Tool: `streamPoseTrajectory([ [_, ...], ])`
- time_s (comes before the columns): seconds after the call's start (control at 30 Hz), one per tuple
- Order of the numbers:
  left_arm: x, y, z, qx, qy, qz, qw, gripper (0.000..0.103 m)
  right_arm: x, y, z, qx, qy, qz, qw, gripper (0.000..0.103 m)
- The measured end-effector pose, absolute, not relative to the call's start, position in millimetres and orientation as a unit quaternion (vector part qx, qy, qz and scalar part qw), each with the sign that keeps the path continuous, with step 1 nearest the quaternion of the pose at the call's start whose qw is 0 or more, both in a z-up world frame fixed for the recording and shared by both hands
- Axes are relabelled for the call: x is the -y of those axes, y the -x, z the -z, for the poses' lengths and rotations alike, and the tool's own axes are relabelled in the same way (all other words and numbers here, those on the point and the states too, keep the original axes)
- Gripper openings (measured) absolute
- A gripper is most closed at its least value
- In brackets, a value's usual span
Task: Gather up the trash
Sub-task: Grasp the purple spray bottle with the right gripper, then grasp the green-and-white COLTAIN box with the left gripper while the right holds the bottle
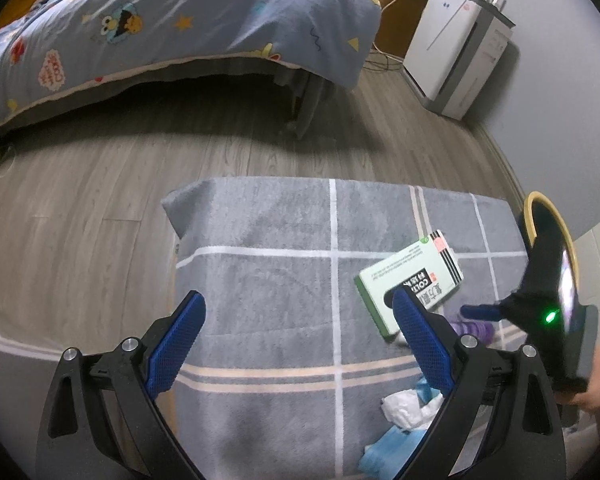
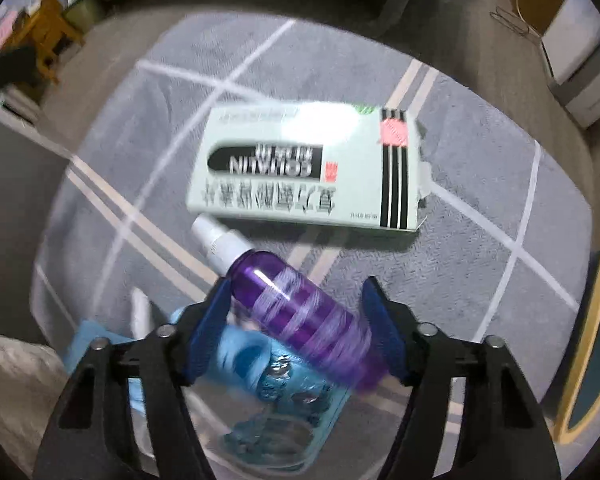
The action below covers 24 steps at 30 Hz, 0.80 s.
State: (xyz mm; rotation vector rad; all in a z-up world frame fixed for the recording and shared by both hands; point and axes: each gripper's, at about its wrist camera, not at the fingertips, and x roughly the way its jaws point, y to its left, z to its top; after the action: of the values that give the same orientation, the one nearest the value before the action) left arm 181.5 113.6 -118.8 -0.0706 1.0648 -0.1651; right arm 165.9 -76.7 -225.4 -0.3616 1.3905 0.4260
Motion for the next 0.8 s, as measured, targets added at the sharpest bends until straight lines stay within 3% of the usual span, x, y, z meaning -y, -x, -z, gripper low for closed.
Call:
streamPoseTrajectory([
  [0.2, -110, -181, 121, -0.509, 0.030, 0.086, 0.856, 0.094, 87, -164, 220, -0.639, 0.156, -0.198, 0.727, 0.036],
  [0.57, -78, -189, 133, -0.521, 0.003, 0.089, 0.849, 0.094, 161, -172, 153, -0.583, 0.035, -0.184, 0.791, 0.033],
  [0.8, -20, -213, 158, -0.518, -0.071, 0.131, 0.842, 0.094, 223, -182, 141, -0.577, -0.057, -0.143, 0.802, 0.032],
])
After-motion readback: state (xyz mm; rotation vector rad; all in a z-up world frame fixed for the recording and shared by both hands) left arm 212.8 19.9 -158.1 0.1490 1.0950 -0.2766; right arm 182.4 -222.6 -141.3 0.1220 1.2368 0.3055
